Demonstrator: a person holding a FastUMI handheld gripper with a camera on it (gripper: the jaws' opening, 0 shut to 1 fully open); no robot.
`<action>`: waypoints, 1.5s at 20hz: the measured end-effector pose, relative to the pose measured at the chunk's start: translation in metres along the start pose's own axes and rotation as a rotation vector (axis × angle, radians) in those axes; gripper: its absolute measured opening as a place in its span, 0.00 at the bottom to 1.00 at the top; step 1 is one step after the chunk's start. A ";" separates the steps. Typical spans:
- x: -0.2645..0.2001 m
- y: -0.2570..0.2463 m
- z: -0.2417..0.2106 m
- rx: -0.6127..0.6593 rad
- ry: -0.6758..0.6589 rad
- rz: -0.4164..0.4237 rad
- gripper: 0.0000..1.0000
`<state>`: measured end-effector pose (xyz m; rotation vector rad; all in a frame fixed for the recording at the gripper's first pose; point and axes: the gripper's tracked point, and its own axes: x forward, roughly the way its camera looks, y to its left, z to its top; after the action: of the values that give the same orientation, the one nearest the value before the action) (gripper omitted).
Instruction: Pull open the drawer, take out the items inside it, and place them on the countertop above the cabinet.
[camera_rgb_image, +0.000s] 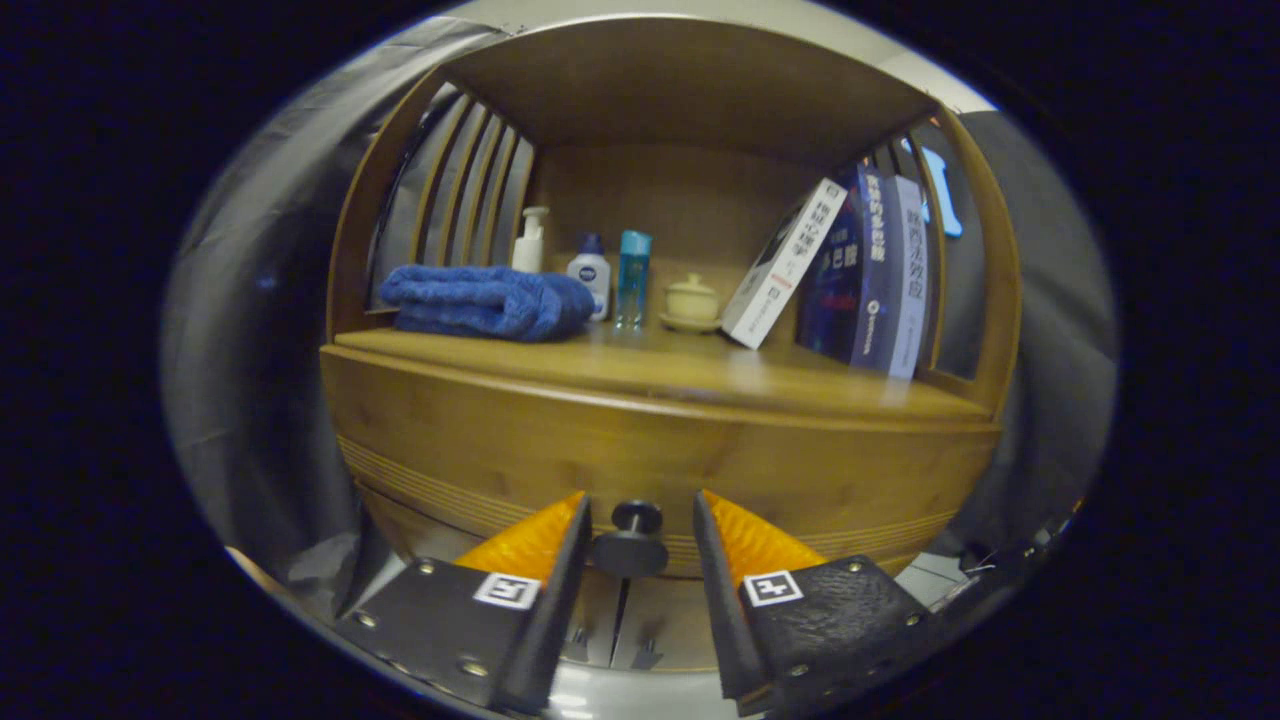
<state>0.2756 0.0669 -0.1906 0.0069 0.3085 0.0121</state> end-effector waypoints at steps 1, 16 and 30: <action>0.003 0.002 -0.006 0.009 0.019 0.004 0.60; -0.001 0.000 -0.016 0.198 0.068 -0.047 0.32; -0.105 0.010 -0.040 0.199 0.080 -0.051 0.32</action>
<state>0.1638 0.0760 -0.1967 0.1961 0.3888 -0.0693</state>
